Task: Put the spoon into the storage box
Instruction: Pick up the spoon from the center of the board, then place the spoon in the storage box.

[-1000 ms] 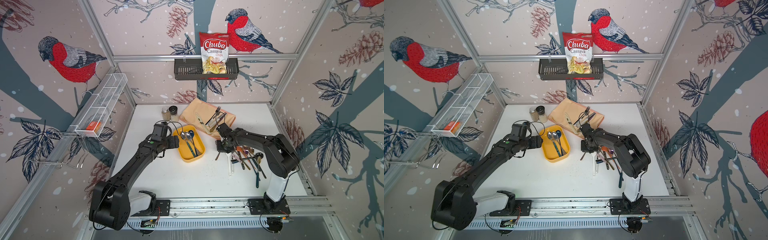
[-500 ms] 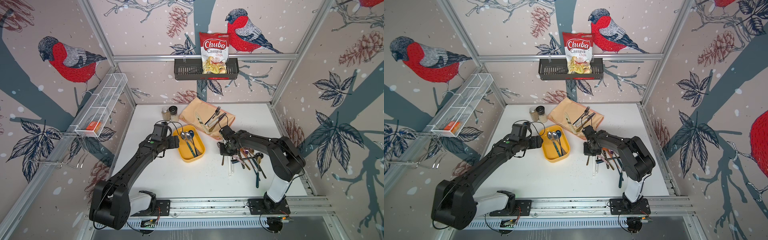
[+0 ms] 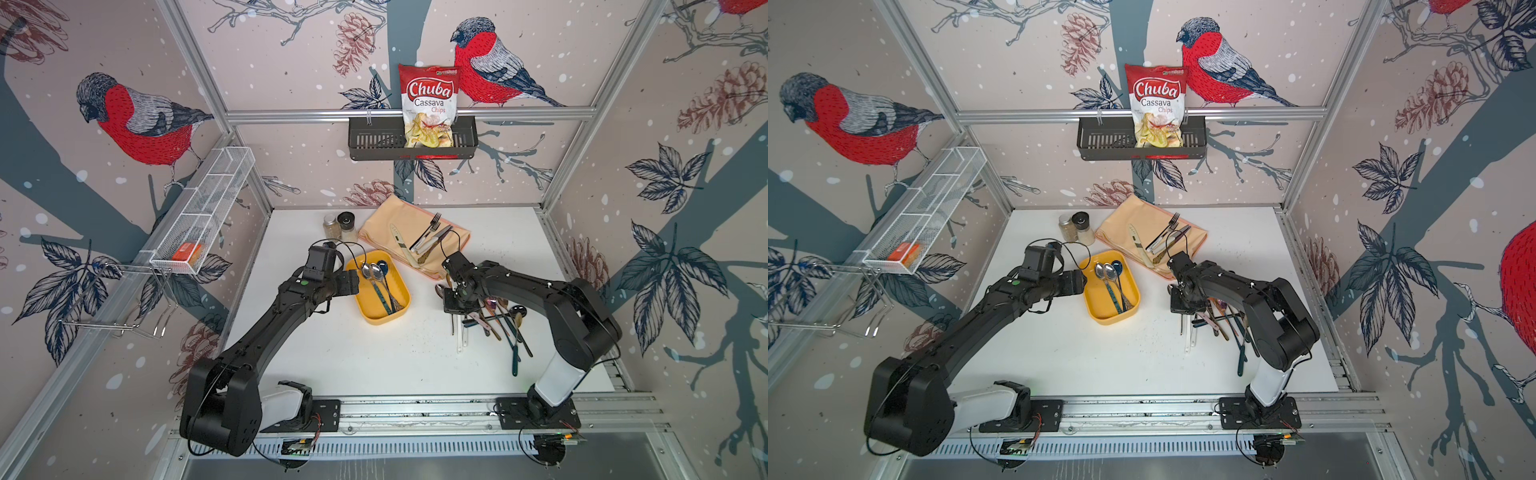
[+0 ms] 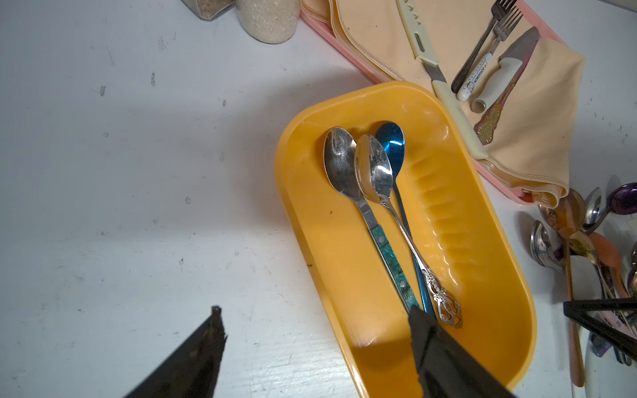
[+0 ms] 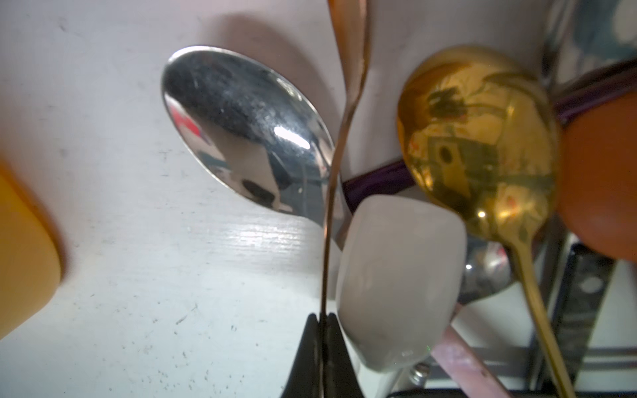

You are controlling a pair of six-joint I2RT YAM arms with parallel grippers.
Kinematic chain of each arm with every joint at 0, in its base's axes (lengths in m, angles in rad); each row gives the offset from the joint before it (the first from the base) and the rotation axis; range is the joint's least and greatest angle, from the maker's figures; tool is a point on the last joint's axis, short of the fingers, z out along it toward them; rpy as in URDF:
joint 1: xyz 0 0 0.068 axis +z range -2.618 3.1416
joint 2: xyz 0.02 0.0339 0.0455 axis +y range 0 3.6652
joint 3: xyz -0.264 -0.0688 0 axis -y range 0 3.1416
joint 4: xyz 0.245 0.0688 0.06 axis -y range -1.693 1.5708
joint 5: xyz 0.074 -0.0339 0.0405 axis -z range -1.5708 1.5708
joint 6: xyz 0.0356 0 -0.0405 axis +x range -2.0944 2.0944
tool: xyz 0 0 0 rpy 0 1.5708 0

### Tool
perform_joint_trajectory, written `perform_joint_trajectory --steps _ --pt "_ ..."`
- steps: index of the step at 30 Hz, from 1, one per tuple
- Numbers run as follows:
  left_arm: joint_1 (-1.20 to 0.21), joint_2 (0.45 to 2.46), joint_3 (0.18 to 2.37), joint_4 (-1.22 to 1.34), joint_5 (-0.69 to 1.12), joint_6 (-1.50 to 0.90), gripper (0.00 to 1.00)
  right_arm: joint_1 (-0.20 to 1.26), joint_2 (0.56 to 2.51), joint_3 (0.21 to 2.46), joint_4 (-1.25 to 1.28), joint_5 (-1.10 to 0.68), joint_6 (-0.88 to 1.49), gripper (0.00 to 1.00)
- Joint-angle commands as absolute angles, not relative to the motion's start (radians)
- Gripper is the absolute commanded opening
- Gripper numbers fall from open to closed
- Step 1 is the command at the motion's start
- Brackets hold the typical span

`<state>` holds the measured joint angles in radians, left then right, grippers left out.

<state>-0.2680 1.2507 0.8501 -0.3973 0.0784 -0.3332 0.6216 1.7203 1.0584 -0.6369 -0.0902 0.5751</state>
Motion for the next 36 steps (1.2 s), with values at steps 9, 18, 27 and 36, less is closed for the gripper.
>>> perform_joint_trajectory --steps 9,18,27,36 --pt "-0.268 1.25 0.856 -0.379 0.091 -0.328 0.85 0.621 1.663 1.052 -0.644 -0.08 0.592 0.03" --pt "-0.267 1.257 0.856 -0.372 0.101 -0.334 0.85 0.623 1.598 1.037 -0.669 -0.086 0.572 0.02" --pt "-0.267 1.254 0.849 -0.36 0.109 -0.347 0.86 0.632 1.573 1.106 -0.707 -0.096 0.518 0.02" --pt "-0.263 1.224 0.832 -0.357 0.059 -0.4 0.86 0.678 1.649 1.278 -0.738 -0.122 0.41 0.02"
